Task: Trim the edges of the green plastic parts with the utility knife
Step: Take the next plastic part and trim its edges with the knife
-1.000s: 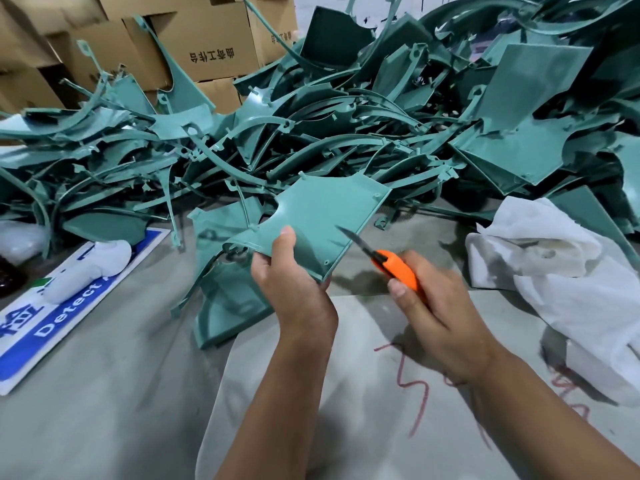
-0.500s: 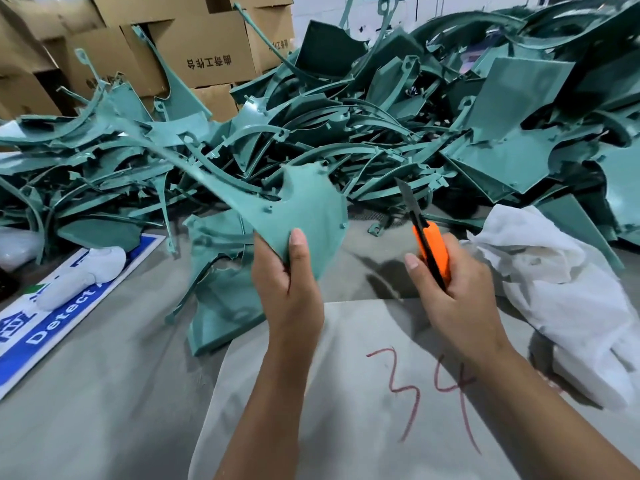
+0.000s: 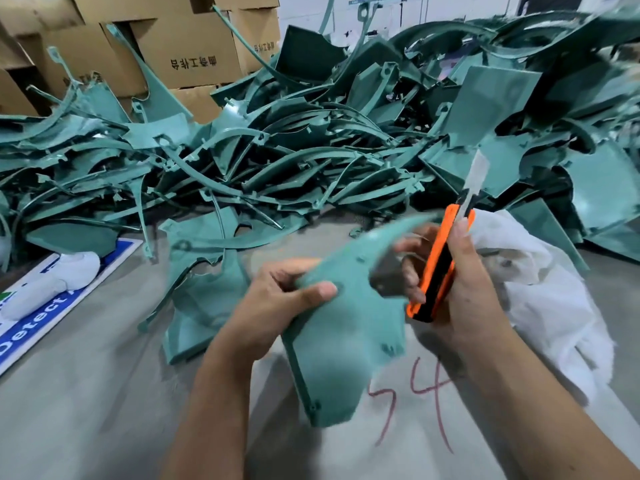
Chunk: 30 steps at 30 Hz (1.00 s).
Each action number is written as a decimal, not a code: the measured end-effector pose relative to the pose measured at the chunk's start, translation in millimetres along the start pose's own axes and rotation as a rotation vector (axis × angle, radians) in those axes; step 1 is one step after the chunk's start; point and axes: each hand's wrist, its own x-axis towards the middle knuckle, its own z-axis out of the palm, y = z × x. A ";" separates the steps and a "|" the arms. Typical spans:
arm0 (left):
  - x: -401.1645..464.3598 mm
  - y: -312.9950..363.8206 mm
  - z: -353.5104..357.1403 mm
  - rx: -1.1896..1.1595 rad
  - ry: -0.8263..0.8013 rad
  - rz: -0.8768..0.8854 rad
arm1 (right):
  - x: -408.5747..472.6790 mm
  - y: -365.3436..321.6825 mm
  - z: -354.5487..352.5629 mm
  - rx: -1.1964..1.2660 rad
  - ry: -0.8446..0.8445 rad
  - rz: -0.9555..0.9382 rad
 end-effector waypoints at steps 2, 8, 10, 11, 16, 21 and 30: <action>1.1 -3.5 6.5 0.130 -0.074 -0.048 | 0.9 0.8 -0.1 0.068 0.034 0.040; 6.5 -6.8 10.5 -0.040 0.287 -0.072 | 2.3 -4.0 1.5 0.267 0.139 -0.009; 3.1 -10.1 15.8 -0.244 0.335 -0.177 | 2.9 -4.1 3.5 0.371 0.141 -0.010; 1.9 -11.1 17.9 -0.269 0.347 -0.214 | 3.8 -4.8 4.2 0.402 0.140 -0.012; 5.1 -7.5 17.9 -0.218 0.445 0.020 | 6.6 -1.6 9.1 0.027 0.240 -0.053; 2.4 -7.6 9.3 0.035 0.498 0.313 | -9.2 8.4 9.8 -0.483 0.113 -0.256; 6.6 -13.6 4.0 0.820 0.749 0.750 | -30.2 25.7 22.5 -0.985 -0.419 -0.454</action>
